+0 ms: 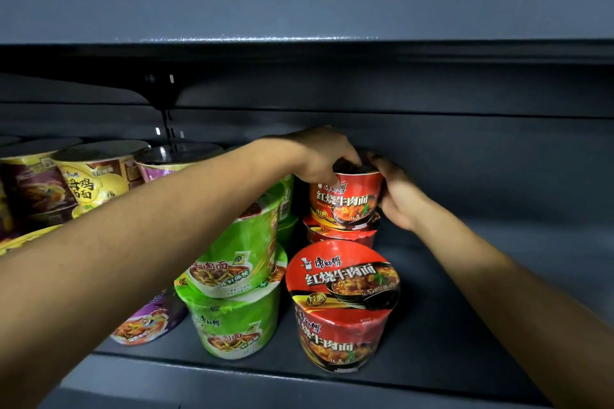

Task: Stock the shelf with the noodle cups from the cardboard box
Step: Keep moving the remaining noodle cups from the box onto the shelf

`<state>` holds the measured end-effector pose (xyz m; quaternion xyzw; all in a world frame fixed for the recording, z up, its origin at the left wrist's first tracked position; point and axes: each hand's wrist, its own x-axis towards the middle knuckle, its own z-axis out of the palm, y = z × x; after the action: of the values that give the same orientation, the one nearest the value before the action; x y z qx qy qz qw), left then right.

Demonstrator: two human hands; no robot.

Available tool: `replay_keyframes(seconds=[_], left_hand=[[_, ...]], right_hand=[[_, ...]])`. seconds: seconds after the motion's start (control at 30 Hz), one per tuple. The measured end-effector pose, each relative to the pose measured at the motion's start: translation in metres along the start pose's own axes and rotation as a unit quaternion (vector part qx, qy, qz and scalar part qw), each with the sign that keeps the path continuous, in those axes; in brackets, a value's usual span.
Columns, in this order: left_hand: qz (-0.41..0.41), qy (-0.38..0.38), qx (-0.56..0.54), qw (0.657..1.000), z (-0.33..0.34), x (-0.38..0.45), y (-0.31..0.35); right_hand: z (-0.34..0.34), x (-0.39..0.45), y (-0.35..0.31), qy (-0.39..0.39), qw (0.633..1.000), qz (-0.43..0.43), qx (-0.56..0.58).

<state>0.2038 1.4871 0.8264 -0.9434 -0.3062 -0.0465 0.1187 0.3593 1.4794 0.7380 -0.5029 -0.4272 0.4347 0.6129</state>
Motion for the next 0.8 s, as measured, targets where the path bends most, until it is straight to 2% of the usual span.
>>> replay_keyframes(seconds=[0.3,0.53,0.7,0.8], left_hand=[[-0.006,-0.013,0.003,1.0,-0.002,-0.002,0.004],[-0.024,-0.032,-0.025,0.999,-0.003,-0.006,0.007],[-0.037,-0.032,-0.044,0.998,-0.011,-0.015,0.005],[-0.056,-0.007,-0.045,0.997,-0.016,-0.025,-0.003]], right_hand=[[-0.004,0.0,-0.001,0.003,1.0,-0.011,-0.024],[-0.006,0.002,-0.001,0.013,0.998,0.013,-0.054],[-0.011,0.0,-0.006,0.091,0.991,-0.027,-0.09],[-0.004,-0.008,-0.015,0.164,0.972,-0.116,-0.118]])
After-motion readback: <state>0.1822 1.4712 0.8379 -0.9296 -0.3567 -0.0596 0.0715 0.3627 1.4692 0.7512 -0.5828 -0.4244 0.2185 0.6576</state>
